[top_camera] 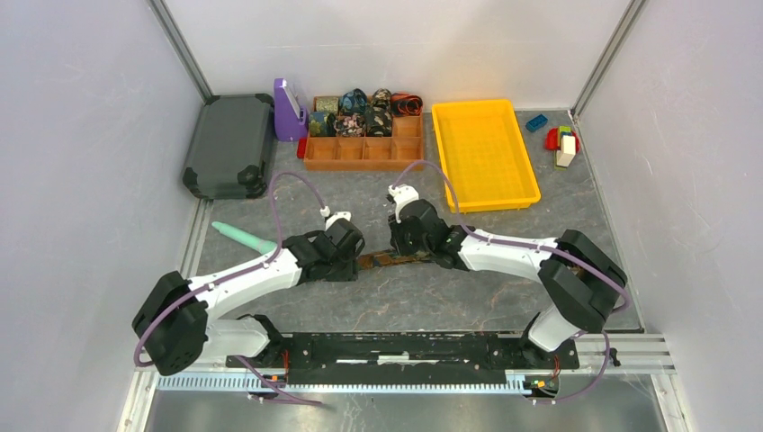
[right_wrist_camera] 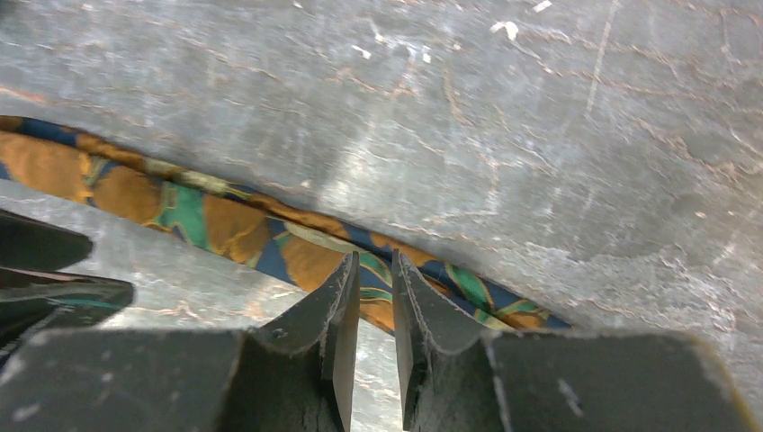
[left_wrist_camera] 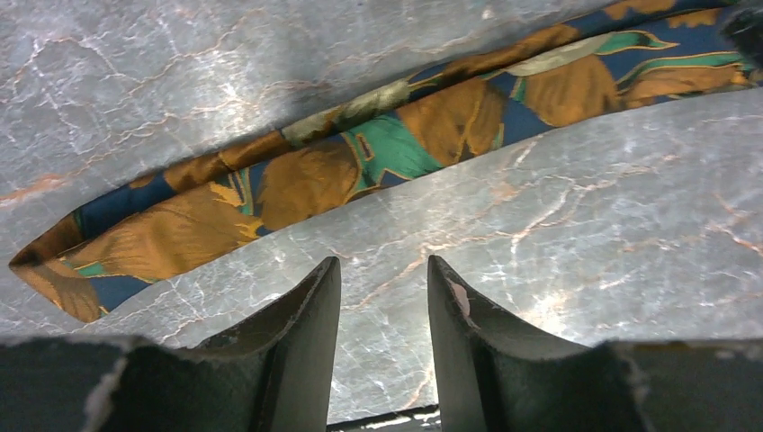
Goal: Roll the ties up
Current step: Flatten out the tie at the center of the board.
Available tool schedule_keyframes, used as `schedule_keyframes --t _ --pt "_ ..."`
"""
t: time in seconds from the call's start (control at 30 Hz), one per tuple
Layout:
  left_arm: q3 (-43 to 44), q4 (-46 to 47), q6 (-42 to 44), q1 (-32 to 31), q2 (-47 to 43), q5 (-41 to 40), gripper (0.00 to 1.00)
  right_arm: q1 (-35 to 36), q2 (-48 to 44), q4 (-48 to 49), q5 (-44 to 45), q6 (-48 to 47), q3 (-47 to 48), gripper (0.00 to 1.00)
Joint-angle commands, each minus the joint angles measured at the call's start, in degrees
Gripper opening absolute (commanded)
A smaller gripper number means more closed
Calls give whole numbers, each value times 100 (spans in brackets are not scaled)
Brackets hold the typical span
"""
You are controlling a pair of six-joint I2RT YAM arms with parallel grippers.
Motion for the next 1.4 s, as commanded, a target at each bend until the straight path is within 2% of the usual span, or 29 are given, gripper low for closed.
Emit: schedule_keyframes --t 0.0,0.2,0.4,0.9,1.1,1.2,1.37 --pt "-126 528 -335 7 -107 -584 46 -199 121 13 48 -123 -184 25" --pt "-134 663 -273 176 96 -886 45 -344 275 -19 41 -51 -391 25" --pt "-464 882 -119 585 228 -816 43 -539 229 -72 -49 78 -635 25" --pt "-911 1009 49 1378 -90 -739 42 -629 -45 -412 101 -10 -725 25" --pt "-725 551 23 1384 -768 -954 51 -587 -224 -480 -143 -218 -201 33" --pt "-730 366 -8 1465 -1006 -1152 52 -511 -269 -461 -204 -248 -19 37" --pt "-871 269 -12 1872 -1140 -1046 51 -384 -235 -372 -351 -172 58 40"
